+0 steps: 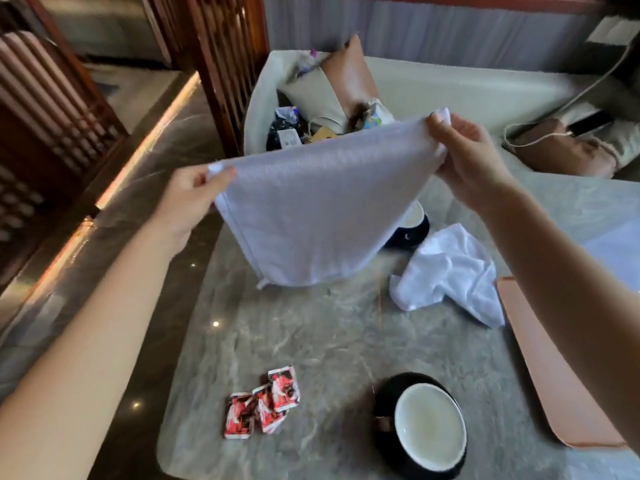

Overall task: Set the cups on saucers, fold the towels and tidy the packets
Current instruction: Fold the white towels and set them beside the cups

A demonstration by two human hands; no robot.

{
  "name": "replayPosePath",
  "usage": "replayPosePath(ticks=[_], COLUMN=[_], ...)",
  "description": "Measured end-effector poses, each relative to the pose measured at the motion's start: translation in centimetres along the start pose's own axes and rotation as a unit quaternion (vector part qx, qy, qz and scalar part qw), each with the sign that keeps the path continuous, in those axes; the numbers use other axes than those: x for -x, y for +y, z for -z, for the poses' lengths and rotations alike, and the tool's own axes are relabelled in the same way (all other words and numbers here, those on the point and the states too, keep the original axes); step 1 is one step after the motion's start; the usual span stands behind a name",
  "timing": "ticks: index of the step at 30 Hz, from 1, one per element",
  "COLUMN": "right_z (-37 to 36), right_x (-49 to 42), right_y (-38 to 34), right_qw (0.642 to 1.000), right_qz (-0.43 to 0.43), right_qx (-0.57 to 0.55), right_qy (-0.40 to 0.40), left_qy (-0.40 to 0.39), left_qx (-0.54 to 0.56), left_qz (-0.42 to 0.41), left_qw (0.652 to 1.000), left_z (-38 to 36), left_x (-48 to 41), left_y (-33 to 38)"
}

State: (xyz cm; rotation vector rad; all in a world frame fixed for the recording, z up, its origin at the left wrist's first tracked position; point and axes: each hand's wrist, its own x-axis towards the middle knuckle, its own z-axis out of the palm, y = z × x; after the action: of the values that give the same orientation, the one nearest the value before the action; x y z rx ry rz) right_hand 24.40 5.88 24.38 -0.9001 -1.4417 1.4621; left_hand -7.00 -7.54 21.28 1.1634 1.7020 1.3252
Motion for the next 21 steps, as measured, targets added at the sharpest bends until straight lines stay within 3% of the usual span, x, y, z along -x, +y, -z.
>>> replayPosePath(ticks=[5, 11, 16, 21], right_z=[-0.2, 3.7, 6.3, 7.4], right_x=[-1.7, 0.0, 4.8, 8.5], right_y=[0.1, 10.2, 18.9, 23.2], right_qw=[0.997, 0.976, 0.941, 0.913], right_qz=[-0.039, -0.140, -0.246, -0.335], right_qx=[-0.030, -0.014, 0.023, 0.015], right_qy=[-0.065, -0.168, -0.231, -0.230], left_qy=[-0.045, -0.110, -0.159, -0.132], left_qx=[0.025, 0.058, 0.093, 0.162], left_qz=[0.014, 0.143, 0.293, 0.389], left_qw=[0.999, 0.982, 0.938, 0.897], left_z=[2.5, 0.7, -1.9, -3.9], left_x=[-0.5, 2.6, 8.1, 12.7], left_y=[0.6, -8.1, -16.6, -20.4])
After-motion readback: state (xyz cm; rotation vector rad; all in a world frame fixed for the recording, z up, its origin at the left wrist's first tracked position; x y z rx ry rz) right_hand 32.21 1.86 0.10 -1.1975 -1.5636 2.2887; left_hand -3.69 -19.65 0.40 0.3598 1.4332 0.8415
